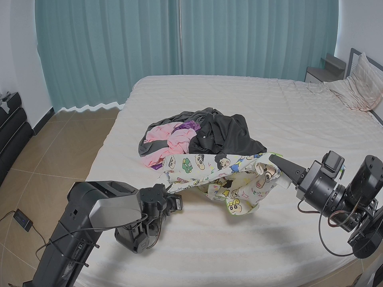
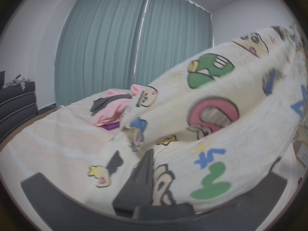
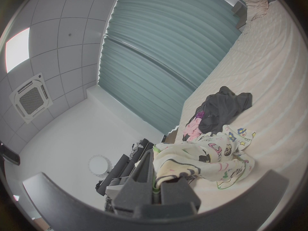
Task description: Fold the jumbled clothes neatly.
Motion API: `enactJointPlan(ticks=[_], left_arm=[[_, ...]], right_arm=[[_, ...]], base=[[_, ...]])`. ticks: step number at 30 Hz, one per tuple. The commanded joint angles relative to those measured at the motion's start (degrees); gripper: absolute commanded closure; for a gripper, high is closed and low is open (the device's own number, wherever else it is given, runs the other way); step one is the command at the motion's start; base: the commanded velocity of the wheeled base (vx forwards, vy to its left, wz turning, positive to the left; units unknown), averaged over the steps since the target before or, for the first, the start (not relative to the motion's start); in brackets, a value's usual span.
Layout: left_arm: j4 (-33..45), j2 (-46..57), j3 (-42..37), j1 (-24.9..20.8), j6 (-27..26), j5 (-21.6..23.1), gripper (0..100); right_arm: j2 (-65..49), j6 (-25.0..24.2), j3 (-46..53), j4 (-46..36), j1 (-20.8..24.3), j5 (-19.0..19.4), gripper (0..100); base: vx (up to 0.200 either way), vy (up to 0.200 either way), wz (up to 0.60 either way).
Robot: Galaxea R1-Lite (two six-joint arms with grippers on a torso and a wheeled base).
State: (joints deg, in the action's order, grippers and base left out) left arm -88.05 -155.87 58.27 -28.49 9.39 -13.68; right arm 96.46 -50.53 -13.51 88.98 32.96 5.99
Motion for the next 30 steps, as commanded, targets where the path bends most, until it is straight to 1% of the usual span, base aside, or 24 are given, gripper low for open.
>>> enactJointPlan(ticks=[1, 4, 5, 6, 7, 8, 11, 13, 14, 16, 17, 18, 19, 21, 24, 27, 29, 30], left_arm=[[-1.86, 2.06, -3.16, 0.98, 0.63, -1.53, 100], [-1.95, 7.07, -8.35, 1.07, 3.27, -4.16, 100], [-1.95, 7.69, -8.88, 1.16, 3.71, -4.34, 100], [-1.95, 11.55, -11.60, 1.16, 6.79, -5.48, 100], [-1.95, 12.61, -12.13, 1.24, 7.49, -5.92, 100], [-1.95, 16.21, -13.62, 1.42, 10.12, -7.77, 100], [-1.95, 22.54, -16.00, 1.77, 14.43, -11.11, 100], [-1.95, 22.80, -16.08, 1.77, 14.43, -11.20, 100], [-1.95, 27.90, -18.54, 1.86, 14.34, -12.34, 100], [-1.95, 31.50, -19.86, 1.51, 13.90, -13.22, 100], [-1.95, 31.50, -19.86, 1.51, 13.90, -13.22, 100], [-1.95, 34.84, -20.21, 1.07, 13.46, -14.71, 100], [-1.95, 35.11, -20.21, 1.07, 13.38, -14.80, 100], [-1.95, 39.50, -20.30, 0.54, 12.32, -15.33, 100], [-1.95, 44.07, -20.30, -0.08, 9.69, -15.68, 100], [-1.95, 49.35, -20.30, -1.92, 8.81, -18.58, 100], [-1.95, 49.35, -20.30, -1.92, 8.81, -18.58, 100], [-1.95, 54.00, -20.30, -4.12, 8.46, -19.11, 100]], right_arm=[[2.50, -0.01, 0.24, 0.76, -2.82, -0.10, 100], [5.93, 0.08, 0.15, 0.76, -6.60, -0.27, 100], [6.28, 0.08, 0.06, 0.76, -6.86, -0.36, 100], [8.13, 0.08, -0.47, 0.76, -8.71, -0.71, 100], [8.57, 0.08, -0.56, 0.76, -9.06, -0.80, 100], [10.06, 0.08, -0.82, 0.76, -10.02, -1.24, 100], [13.14, 0.26, -2.40, 0.76, -10.90, -2.82, 100], [13.31, 0.26, -2.49, 0.76, -10.90, -2.91, 100], [14.01, 0.43, -4.69, 0.49, -11.17, -4.84, 100], [13.14, 0.78, -6.71, -0.30, -11.08, -5.19, 100], [13.14, 0.78, -6.71, -0.30, -11.08, -5.19, 100], [10.59, 2.10, -8.99, -2.49, -10.90, -5.72, 100], [10.24, 2.19, -9.17, -2.76, -10.90, -5.81, 100], [4.61, 2.54, -13.04, -7.33, -10.46, -7.22, 100], [-3.12, 2.63, -17.52, -13.92, -9.41, -7.39, 100], [-10.95, 2.89, -21.30, -20.95, -7.74, -7.30, 100], [-10.95, 2.89, -21.30, -20.95, -7.74, -7.30, 100], [-16.75, 2.89, -23.76, -25.79, -6.68, -6.86, 100]], base=[[0.000, 0.000, 0.00], [0.000, 0.000, 0.00], [0.000, 0.000, 0.00], [0.000, 0.000, 0.00], [0.000, 0.000, 0.00], [0.000, 0.000, 0.00], [0.000, 0.000, 0.00], [0.000, 0.000, 0.00], [0.000, 0.000, 0.00], [0.000, 0.000, 0.00], [0.000, 0.000, 0.00], [0.000, 0.000, 0.00], [0.000, 0.000, 0.00], [0.000, 0.000, 0.00], [0.000, 0.000, 0.00], [0.000, 0.000, 0.00], [0.000, 0.000, 0.00], [0.000, 0.000, 0.00]])
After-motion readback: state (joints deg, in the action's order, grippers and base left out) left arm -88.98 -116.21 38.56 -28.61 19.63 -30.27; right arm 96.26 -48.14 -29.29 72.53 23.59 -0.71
